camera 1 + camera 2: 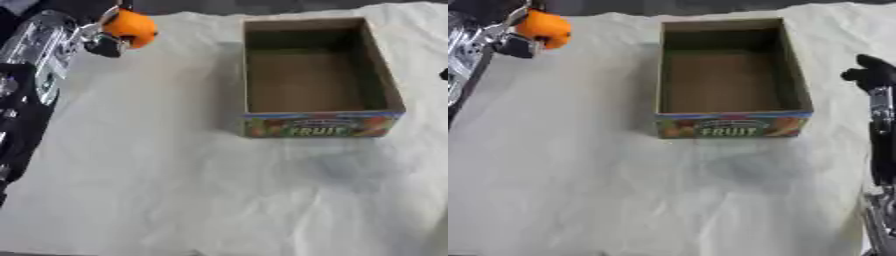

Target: Pick up objects on the table and place them in the box.

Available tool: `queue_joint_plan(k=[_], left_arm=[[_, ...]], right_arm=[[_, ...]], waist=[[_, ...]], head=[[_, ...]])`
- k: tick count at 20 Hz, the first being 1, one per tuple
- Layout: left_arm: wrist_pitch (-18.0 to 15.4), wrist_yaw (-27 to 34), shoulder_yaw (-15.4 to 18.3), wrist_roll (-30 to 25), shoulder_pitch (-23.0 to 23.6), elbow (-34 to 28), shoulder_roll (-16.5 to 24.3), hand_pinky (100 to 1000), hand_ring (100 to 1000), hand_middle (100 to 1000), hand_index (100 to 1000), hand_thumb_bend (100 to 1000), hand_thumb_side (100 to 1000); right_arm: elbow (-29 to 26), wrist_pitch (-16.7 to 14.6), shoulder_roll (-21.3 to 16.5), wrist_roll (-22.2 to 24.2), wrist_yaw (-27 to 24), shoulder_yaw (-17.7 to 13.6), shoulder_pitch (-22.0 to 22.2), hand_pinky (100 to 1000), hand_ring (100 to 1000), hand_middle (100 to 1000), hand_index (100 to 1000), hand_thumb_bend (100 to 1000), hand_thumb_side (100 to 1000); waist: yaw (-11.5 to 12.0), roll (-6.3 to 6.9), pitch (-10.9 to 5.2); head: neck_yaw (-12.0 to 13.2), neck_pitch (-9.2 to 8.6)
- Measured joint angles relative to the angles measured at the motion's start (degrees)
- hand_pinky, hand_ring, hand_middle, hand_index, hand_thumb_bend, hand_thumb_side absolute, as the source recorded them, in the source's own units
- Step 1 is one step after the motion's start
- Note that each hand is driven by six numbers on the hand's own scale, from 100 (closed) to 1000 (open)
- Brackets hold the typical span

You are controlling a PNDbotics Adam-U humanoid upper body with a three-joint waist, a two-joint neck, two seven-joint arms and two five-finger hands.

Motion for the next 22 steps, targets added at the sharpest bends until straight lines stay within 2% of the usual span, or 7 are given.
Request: queue_joint_plan(k=[5, 9, 17, 22], left_arm=[[0.12, 2.14, -0.68, 0.46, -1.13, -2.50, -1.61, 301, 416, 512, 563, 100, 141], [0.93, 1.85, -1.36, 2.39, -2.85, -6.01, -4.94, 295, 405, 513, 560, 100, 138], [4.54, -3.66, -3.37, 9.51, -3.71, -10.46, -14.07, 292, 391, 512, 560, 100, 126], [5.01, -6.80, -5.43, 14.24, -3.54, -10.43, -17.16, 295, 391, 512, 560, 100, 130]], right_arm=[[0.00, 0.12, 0.01, 0.13, -0.01, 0.01, 0.01, 887, 807, 632, 822, 100, 969], [0.00, 0.18, 0.16, 0.22, -0.05, 0.24, -0.02, 887, 807, 633, 822, 100, 968], [0.00, -0.08, 0.61, 0.52, -0.34, 0.48, -0.57, 888, 808, 633, 823, 100, 968], [0.00, -0.16, 1.12, 0.55, -0.66, 0.62, -0.76, 890, 808, 633, 823, 100, 966]], waist=[[-0.06, 0.09, -0.12], [-0.44, 0.04, -0.14], [-1.56, -0.11, -0.13], [-1.99, -0.11, 0.14]], head=[[0.02, 0.00], [0.34, 0.00], [1.54, -0.15], [2.10, -0.46]])
